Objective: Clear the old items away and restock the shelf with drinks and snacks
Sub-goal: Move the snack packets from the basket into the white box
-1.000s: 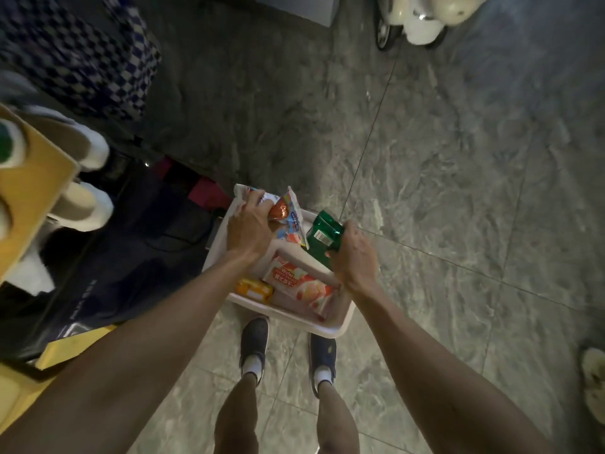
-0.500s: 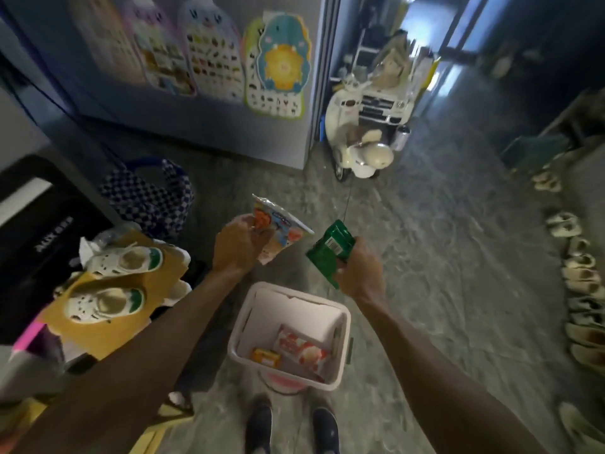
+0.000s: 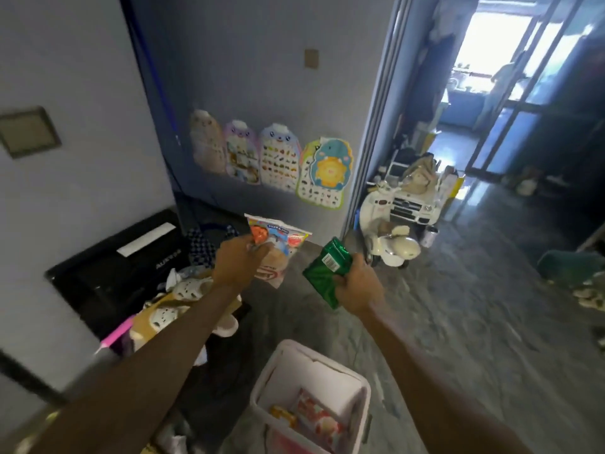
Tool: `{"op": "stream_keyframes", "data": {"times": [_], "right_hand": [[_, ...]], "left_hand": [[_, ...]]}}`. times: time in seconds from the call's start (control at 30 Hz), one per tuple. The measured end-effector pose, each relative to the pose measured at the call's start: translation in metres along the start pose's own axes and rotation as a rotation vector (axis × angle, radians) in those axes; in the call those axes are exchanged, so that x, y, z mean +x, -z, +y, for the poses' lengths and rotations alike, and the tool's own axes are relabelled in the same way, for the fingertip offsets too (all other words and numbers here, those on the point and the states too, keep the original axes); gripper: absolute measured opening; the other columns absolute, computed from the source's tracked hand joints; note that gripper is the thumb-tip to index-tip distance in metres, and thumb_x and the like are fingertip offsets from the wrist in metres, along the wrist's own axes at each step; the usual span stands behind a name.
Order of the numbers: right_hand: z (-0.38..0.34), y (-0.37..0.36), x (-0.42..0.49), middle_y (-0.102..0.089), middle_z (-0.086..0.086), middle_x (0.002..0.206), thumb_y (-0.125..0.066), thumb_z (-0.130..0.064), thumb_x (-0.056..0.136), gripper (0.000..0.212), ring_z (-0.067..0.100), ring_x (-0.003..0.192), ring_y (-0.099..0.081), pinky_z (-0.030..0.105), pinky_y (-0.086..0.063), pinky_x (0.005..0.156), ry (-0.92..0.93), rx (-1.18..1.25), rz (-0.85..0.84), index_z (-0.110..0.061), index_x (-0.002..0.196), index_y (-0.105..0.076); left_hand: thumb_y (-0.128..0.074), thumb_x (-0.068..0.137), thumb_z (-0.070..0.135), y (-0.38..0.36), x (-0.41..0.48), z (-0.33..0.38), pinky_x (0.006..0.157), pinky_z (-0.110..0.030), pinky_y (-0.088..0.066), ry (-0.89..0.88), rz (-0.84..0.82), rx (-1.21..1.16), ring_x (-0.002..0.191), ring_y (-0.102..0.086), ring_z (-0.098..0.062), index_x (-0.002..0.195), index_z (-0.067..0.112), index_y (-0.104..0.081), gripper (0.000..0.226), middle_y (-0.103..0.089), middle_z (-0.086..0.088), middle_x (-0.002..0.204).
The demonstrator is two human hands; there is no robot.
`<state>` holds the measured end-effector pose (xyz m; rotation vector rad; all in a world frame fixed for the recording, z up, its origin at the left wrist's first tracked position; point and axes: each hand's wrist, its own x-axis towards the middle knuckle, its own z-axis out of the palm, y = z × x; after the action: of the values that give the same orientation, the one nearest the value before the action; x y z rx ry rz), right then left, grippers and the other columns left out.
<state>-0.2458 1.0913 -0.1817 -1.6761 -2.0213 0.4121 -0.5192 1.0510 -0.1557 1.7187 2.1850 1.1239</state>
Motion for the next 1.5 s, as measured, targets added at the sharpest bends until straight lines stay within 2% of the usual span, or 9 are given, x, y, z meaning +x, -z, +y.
{"op": "stream_keyframes", "data": {"times": [0.13, 0.33, 0.53, 0.63, 0.8, 0.97, 1.13, 1.3, 1.5], "right_hand": [[-0.045, -0.003, -0.015, -0.067, 0.008, 0.116, -0.068, -0.034, 0.094, 0.042, 0.029, 0.102, -0.066, 0.051, -0.062, 0.085, 0.133, 0.015, -0.060, -0.015, 0.126, -0.048], [-0.138, -0.036, -0.058, -0.067, 0.012, 0.114, -0.073, -0.024, 0.094, 0.040, 0.036, 0.106, -0.066, 0.049, -0.057, 0.083, 0.392, 0.072, -0.171, -0.010, 0.122, -0.047], [-0.250, -0.084, -0.137, -0.061, 0.003, 0.111, -0.070, -0.029, 0.096, 0.041, 0.025, 0.103, -0.065, 0.047, -0.057, 0.087, 0.625, 0.088, -0.334, -0.022, 0.122, -0.039], [-0.305, -0.112, -0.188, -0.065, 0.007, 0.114, -0.071, -0.032, 0.094, 0.046, 0.028, 0.101, -0.069, 0.047, -0.060, 0.083, 0.710, 0.049, -0.387, -0.021, 0.125, -0.038], [-0.389, -0.151, -0.281, -0.063, 0.004, 0.114, -0.071, -0.029, 0.098, 0.048, 0.024, 0.103, -0.068, 0.036, -0.056, 0.076, 0.857, 0.094, -0.483, -0.015, 0.133, -0.041], [-0.458, -0.195, -0.377, -0.070, 0.006, 0.112, -0.073, -0.028, 0.094, 0.047, 0.025, 0.096, -0.072, 0.043, -0.064, 0.077, 0.915, 0.156, -0.552, -0.020, 0.127, -0.041], [-0.504, -0.238, -0.452, -0.068, 0.005, 0.112, -0.075, -0.032, 0.093, 0.048, 0.023, 0.093, -0.069, 0.044, -0.064, 0.075, 0.957, 0.114, -0.599, -0.025, 0.124, -0.038], [-0.535, -0.274, -0.492, -0.066, 0.005, 0.121, -0.078, -0.030, 0.094, 0.051, 0.021, 0.103, -0.067, 0.035, -0.062, 0.078, 1.034, 0.047, -0.669, -0.019, 0.128, -0.042], [-0.565, -0.330, -0.503, -0.067, 0.005, 0.122, -0.075, -0.032, 0.097, 0.044, 0.022, 0.107, -0.068, 0.036, -0.059, 0.080, 1.078, -0.029, -0.772, -0.019, 0.125, -0.045]], "left_hand": [[-0.051, 0.093, 0.076, 0.052, -0.049, -0.025, 0.078, -0.040, -0.056, 0.149, 0.109, 0.007, 0.085, -0.072, -0.026, 0.103, 0.021, -0.079, 0.063, -0.078, -0.002, 0.090], [-0.073, 0.097, 0.044, 0.150, -0.150, -0.072, 0.056, -0.013, -0.041, 0.387, 0.271, 0.056, 0.067, -0.063, -0.004, 0.112, 0.020, -0.080, 0.030, -0.078, -0.001, 0.092], [-0.066, 0.093, 0.061, 0.267, -0.263, -0.122, 0.066, -0.036, -0.049, 0.569, 0.464, 0.201, 0.083, -0.073, -0.033, 0.096, 0.019, -0.076, 0.043, -0.079, -0.008, 0.088], [-0.069, 0.090, 0.063, 0.316, -0.329, -0.150, 0.068, -0.037, -0.054, 0.633, 0.562, 0.219, 0.086, -0.074, -0.029, 0.100, 0.025, -0.079, 0.041, -0.079, -0.003, 0.086], [-0.071, 0.090, 0.065, 0.390, -0.432, -0.193, 0.063, -0.034, -0.042, 0.781, 0.687, 0.278, 0.072, -0.063, -0.022, 0.095, 0.024, -0.076, 0.042, -0.077, -0.003, 0.083], [-0.071, 0.091, 0.062, 0.454, -0.528, -0.239, 0.062, -0.036, -0.049, 0.867, 0.713, 0.329, 0.081, -0.073, -0.028, 0.095, 0.022, -0.076, 0.040, -0.079, -0.005, 0.087], [-0.072, 0.094, 0.057, 0.487, -0.587, -0.279, 0.068, -0.028, -0.048, 0.908, 0.709, 0.292, 0.095, -0.076, -0.025, 0.115, 0.023, -0.080, 0.040, -0.081, -0.002, 0.107], [-0.069, 0.091, 0.067, 0.497, -0.622, -0.325, 0.071, -0.032, -0.061, 1.015, 0.710, 0.219, 0.086, -0.076, -0.020, 0.112, 0.023, -0.080, 0.050, -0.081, -0.001, 0.107], [-0.070, 0.093, 0.064, 0.494, -0.631, -0.381, 0.057, -0.026, -0.054, 1.122, 0.689, 0.180, 0.067, -0.068, -0.008, 0.099, 0.022, -0.077, 0.043, -0.079, 0.000, 0.090]]}}
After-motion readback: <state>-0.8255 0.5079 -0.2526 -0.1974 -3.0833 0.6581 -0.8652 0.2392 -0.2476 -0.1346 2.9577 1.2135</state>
